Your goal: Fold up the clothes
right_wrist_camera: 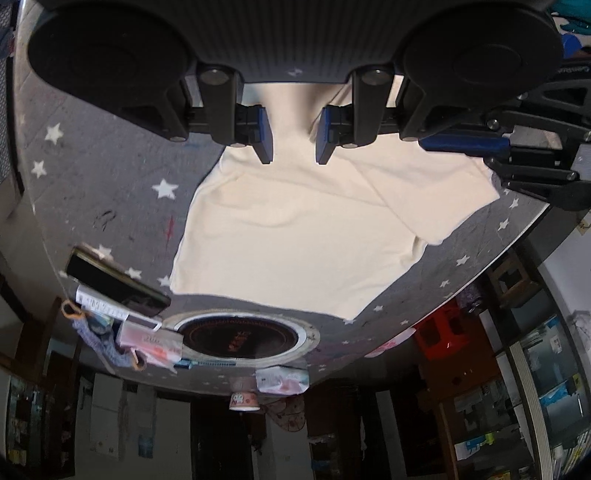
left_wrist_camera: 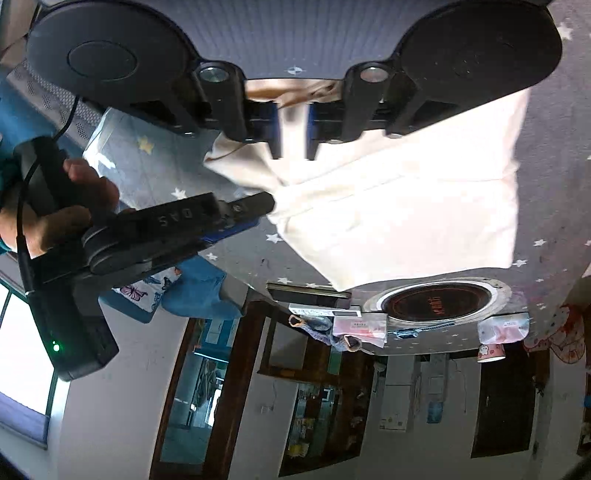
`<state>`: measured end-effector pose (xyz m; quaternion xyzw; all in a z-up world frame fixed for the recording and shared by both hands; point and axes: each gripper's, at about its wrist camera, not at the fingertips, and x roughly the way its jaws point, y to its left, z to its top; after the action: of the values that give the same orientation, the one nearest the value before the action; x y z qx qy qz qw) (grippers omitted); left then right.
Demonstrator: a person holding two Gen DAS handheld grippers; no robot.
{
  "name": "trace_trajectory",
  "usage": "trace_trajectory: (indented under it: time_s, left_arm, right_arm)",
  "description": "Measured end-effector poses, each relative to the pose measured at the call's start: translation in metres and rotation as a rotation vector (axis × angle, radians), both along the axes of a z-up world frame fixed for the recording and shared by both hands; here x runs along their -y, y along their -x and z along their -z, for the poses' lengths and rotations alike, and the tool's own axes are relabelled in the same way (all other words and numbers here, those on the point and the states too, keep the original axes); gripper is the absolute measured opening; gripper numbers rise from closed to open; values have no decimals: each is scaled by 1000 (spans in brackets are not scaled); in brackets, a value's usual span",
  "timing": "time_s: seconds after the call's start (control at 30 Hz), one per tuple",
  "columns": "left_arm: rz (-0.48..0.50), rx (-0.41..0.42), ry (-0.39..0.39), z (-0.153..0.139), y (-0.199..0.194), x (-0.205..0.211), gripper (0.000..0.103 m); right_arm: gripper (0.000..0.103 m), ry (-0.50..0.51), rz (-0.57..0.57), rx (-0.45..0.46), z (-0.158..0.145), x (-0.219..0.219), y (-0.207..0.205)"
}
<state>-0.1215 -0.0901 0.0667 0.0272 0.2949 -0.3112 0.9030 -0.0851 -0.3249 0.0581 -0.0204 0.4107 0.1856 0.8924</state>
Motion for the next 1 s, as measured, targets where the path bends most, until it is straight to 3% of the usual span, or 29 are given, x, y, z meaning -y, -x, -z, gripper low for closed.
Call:
trace_trajectory:
  time_s: [0.07,0.1,0.3,0.47,0.6,0.63,0.67,0.73,1.0]
  left_arm:
    - [-17,8,-29,3,0,-8,40]
    - [-25,12,-44,4,0,-12,41]
    - [-76,36,-133,12,-1,-37,47]
    - [-149,22,-111,7,-18,-56,48]
    - [-152,20,-96,7,-33,-54,48]
    - [-147,16,-92,8,-37,-52,48]
    - [-149,7,-92,10,-42,-50,48]
    - [-157,-15,-100,16,-47,-50,48]
    - [-203,-85,-106,38,-56,-58,41]
  right_arm:
    - [25,-1,-15,-19,3,-2,2]
    - [25,-4,-25,-31,5,-4,3]
    - [25,-10,-62,-82,19,-15,9]
    - [25,-33,-41,-110,28,-19,3]
    - [24,-45,-31,-119,30,-21,-1]
    - [20,-42,-31,-117,30,-22,-1]
    - [13,-33,-32,-107,29,-24,-1]
    - [8,-15,-37,-82,25,-27,0]
    - [3,39,-35,71,-10,-31,4]
